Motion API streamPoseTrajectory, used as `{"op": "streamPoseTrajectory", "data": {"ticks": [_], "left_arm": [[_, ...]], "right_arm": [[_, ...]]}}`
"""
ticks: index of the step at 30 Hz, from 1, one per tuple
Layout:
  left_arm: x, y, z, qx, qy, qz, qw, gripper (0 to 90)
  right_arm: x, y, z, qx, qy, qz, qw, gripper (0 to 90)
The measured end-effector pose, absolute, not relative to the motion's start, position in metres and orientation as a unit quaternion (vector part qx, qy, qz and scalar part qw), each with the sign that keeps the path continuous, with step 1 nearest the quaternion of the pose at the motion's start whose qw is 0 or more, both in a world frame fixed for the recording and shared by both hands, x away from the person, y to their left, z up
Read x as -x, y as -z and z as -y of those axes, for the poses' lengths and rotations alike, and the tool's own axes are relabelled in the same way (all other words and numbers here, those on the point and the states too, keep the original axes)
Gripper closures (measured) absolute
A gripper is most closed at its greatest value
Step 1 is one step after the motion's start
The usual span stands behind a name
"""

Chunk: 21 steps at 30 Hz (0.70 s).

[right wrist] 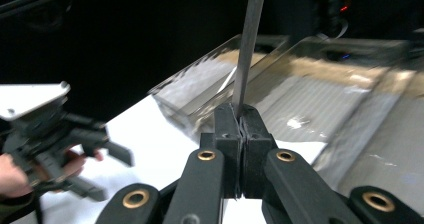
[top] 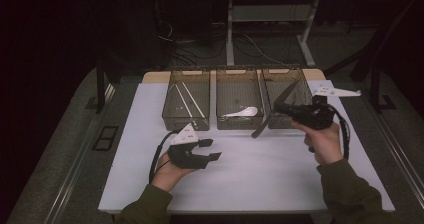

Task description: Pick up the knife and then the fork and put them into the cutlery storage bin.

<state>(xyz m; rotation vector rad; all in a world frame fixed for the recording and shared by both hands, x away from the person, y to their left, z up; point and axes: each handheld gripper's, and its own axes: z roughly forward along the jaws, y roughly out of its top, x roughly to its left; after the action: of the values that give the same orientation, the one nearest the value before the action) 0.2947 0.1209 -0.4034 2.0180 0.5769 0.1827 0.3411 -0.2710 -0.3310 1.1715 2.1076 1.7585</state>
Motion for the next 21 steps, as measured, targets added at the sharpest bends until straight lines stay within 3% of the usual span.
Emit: {"op": "streamPoseTrajectory", "data": {"ticks": [13, 21], "left_arm": [[-0.283, 0.418, -0.154, -0.832, -0.067, -0.247, 0.492, 24.5], [-0.284, 0.422, -0.158, -0.829, -0.059, -0.255, 0.494, 15.9]], "right_arm": [[-0.371, 0.282, 0.345, -0.448, -0.508, -0.705, 0.211, 88.7], [-0.395, 0.297, 0.358, -0.486, -0.412, -0.741, 0.215, 88.7]]}}
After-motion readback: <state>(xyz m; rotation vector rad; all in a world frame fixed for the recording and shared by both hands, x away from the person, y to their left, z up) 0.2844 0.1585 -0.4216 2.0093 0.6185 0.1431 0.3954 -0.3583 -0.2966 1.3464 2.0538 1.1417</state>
